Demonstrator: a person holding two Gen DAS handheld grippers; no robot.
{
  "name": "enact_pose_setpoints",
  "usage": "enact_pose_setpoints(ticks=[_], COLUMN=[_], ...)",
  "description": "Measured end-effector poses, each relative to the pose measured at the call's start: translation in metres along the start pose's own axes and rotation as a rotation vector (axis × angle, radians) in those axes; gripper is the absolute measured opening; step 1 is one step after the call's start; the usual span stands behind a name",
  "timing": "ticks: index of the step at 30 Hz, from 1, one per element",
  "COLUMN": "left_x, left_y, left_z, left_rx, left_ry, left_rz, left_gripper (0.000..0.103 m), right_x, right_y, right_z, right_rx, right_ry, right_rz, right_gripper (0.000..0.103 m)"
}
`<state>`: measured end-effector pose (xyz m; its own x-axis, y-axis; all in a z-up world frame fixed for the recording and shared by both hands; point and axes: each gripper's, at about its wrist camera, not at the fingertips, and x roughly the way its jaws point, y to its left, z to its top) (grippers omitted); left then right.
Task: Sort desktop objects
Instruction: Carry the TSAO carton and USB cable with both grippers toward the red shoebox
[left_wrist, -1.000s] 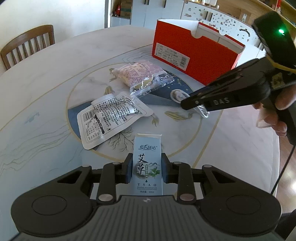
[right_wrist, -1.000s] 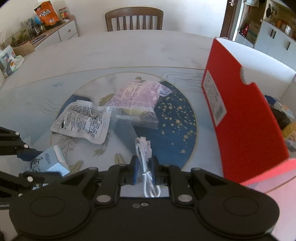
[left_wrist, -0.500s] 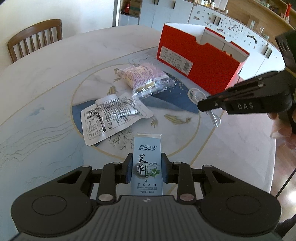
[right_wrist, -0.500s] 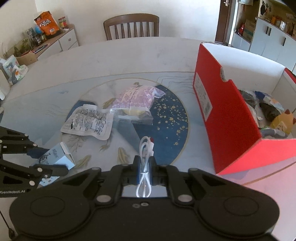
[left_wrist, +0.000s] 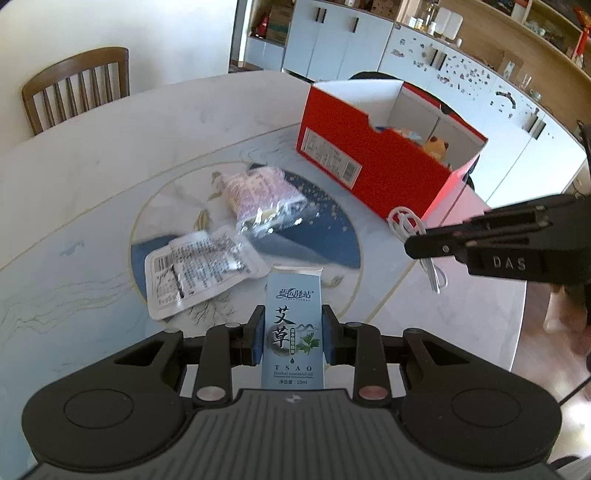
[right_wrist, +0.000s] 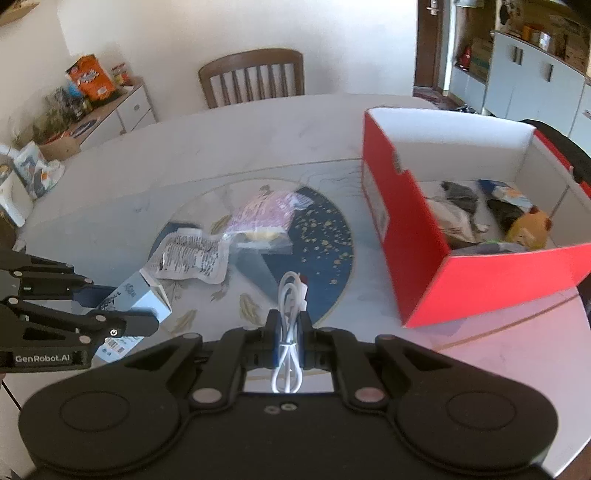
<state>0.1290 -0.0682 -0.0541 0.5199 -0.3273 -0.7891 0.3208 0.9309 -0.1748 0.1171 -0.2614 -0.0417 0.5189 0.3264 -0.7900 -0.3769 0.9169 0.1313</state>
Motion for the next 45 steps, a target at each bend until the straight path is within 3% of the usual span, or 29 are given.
enact_pose_setpoints(ticks=[7,11,23,45], left_x=[-0.007,-0.009,-0.006,0.069], left_y=[-0.024,-0.034,-0.086,-0.158], left_z=[0.022,0.035,0.093,0.185], left_rx=[-0.013,-0.05,0.023,0.098], left_ry=[-0.025,-0.036,-0.113,-0.108], left_rz=[-0.014,-0.085,-0.115,-0.112], left_gripper=[0.028,0.028,0.028,0.028], right_x=[-0.026,-0.038,-0.066,-0.05], right_y=[-0.018,-0.031,-0.083,-0.21], right_z=[0.003,0.006,0.028,0.069], right_rx=[0.06,0.078,0.121,0.175], right_ry=[-0.062,-0.086,-0.167,-0.187], right_rz=[0.002,0.004,-0.022,-0.087], right_gripper=[0.008,0.008,0.008,0.008])
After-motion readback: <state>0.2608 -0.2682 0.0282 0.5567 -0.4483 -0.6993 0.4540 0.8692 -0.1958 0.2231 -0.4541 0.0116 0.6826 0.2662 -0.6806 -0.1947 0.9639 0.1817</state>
